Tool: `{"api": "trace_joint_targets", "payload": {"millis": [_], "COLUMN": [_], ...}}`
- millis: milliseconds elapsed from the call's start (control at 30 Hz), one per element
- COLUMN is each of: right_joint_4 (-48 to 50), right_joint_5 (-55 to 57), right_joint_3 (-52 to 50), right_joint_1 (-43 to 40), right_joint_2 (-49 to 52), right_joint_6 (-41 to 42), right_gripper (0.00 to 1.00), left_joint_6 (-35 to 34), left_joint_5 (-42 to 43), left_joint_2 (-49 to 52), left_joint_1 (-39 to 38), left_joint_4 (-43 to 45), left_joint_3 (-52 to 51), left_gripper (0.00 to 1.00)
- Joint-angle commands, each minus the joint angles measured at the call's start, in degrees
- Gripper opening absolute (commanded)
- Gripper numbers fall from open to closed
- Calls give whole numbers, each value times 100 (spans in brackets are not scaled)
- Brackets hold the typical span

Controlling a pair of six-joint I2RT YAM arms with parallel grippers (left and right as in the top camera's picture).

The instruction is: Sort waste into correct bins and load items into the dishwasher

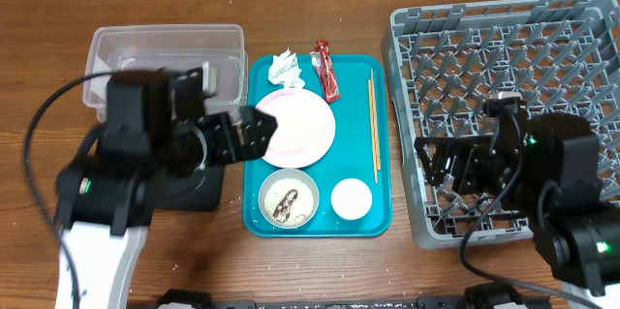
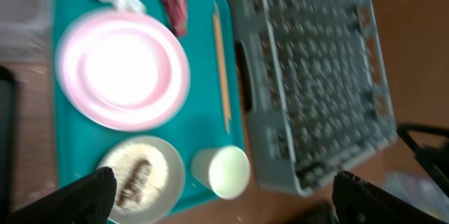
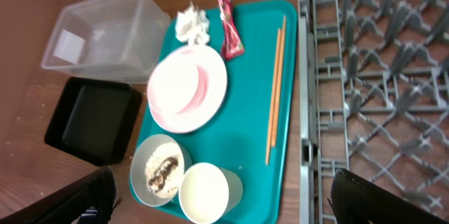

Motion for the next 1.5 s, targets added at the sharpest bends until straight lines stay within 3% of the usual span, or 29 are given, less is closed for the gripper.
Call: {"api": "trace_joint_targets", "payload": {"millis": [0,167,267,500,600,700,800,1067,1167,1333,1467], "right_joint_4": [-61,-205,-256,-481,-579,-649,-654,-656,-627,-361,61], "right_joint_5": [308,1237,1185,1189,1191,1193,1233,1228,780,-1561,-3110], "right_joint_3": [166,166,166,162,162,157,155,155,155,155,155], "right_joint_1": [-26,-116,-216,-219,-219,-219,-219,-219,-219,-212,-140], "right_joint_2": [31,15,15,17,17,26,26,26,26,26,101], "right_joint_6": [570,1856,1963,1956,1934,1934,1934,1932,1364,-289,-603], "right_gripper": [100,100,100,100,100,100,100,100,100,100,100], "left_joint_6": [385,-22,-581,-852,-868,-866,-868,-1014,-588,973,1768], "left_joint_5": [535,-1744,-2271,-2481,-2262,-1843,-1840,-1596,-931,2159,4026], "left_joint_2": [671,1464,1939,3097,3515,3790,3847,3254,2771,2317,2317], "left_joint_1": [-605,-2184,-2813,-3458,-3458,-3458,-3458,-2820,-2142,-855,-348], "left_joint_4": [-385,-841,-730,50,315,503,426,-168,-195,-127,-304], "left_joint_3": [107,-37,-173,-236,-236,-236,-234,-74,-74,-74,-76], "left_gripper": [93,77,73,71,56,34,4,4,4,4,4]}}
